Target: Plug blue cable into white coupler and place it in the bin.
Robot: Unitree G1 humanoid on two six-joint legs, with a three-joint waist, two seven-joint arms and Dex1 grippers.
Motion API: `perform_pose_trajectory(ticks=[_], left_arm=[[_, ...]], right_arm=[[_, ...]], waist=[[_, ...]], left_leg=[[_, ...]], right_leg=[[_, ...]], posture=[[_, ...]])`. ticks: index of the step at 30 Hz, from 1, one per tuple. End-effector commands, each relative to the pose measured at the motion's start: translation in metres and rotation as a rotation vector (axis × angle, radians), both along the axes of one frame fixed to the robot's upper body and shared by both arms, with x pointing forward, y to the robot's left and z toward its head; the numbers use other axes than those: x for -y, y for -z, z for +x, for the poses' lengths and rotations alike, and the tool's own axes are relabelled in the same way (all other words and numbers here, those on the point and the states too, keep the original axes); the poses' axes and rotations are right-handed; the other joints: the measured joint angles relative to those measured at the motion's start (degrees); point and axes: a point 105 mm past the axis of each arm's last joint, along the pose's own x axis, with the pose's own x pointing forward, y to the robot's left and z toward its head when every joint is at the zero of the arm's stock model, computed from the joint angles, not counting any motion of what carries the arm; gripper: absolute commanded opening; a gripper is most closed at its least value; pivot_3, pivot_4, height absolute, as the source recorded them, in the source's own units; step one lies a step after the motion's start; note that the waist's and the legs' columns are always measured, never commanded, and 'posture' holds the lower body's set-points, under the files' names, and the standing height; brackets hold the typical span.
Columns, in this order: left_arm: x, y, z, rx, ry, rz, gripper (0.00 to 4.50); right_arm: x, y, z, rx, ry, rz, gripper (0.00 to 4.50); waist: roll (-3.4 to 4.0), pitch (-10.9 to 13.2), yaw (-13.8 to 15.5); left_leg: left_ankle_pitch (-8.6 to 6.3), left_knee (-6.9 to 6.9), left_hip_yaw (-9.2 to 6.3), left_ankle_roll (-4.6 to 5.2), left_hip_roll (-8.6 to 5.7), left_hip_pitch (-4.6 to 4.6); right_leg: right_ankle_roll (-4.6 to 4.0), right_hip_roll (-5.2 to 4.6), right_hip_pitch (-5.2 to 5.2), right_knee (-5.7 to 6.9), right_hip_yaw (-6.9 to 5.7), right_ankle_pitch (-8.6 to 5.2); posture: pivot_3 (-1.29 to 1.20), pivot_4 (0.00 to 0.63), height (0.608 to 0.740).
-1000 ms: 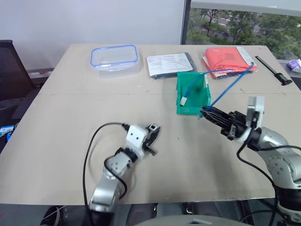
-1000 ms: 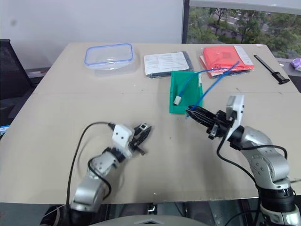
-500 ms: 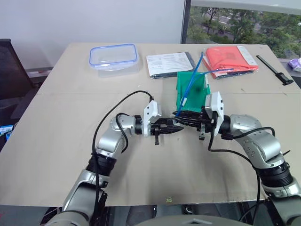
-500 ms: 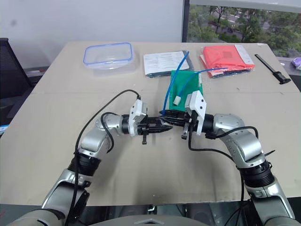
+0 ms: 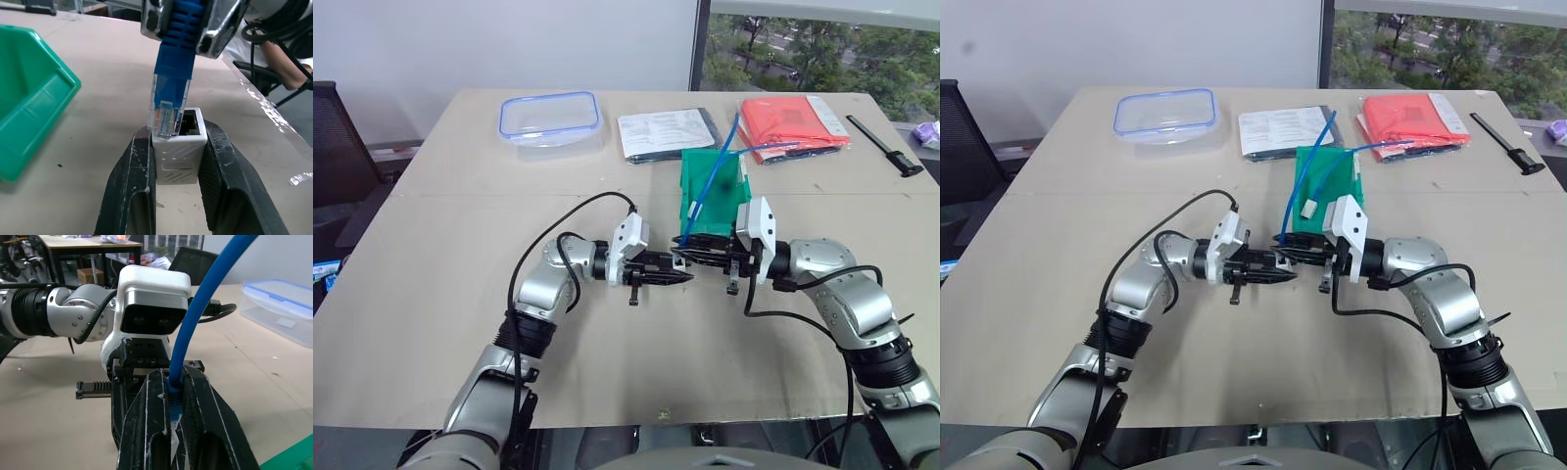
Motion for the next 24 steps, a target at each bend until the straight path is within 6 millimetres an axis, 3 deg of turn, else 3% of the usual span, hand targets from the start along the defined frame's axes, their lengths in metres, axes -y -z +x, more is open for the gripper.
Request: perform_pose_trajectory(ticks=[1,24], left_arm=[[0.0009,-0.0154,0.002,0.063,0.021,-0.026,0.57],[-0.0018,-0.0083,-0.0025,0.024,0.033,-0.014,0.57]], right_arm=[[-0.0002,-0.0005,-0.004,-0.008,-0.044,-0.02,0.0],[0.0028,0.0077,-0.008,-0.041,-0.079,-0.058,0.0]], waist=[[0.0,0.0,0.0],[0.0,0.0,0.0]], left_leg=[[0.0,0.0,0.0,0.0,0.0,0.0],[0.0,0.01,-0.01,0.0,0.0,0.0]], right_leg=[[0.0,0.0,0.0,0.0,0.0,0.0],[0.0,0.0,0.0,0.01,0.0,0.0]], posture=[[0.0,0.15,0.737],[0.0,0.15,0.737]])
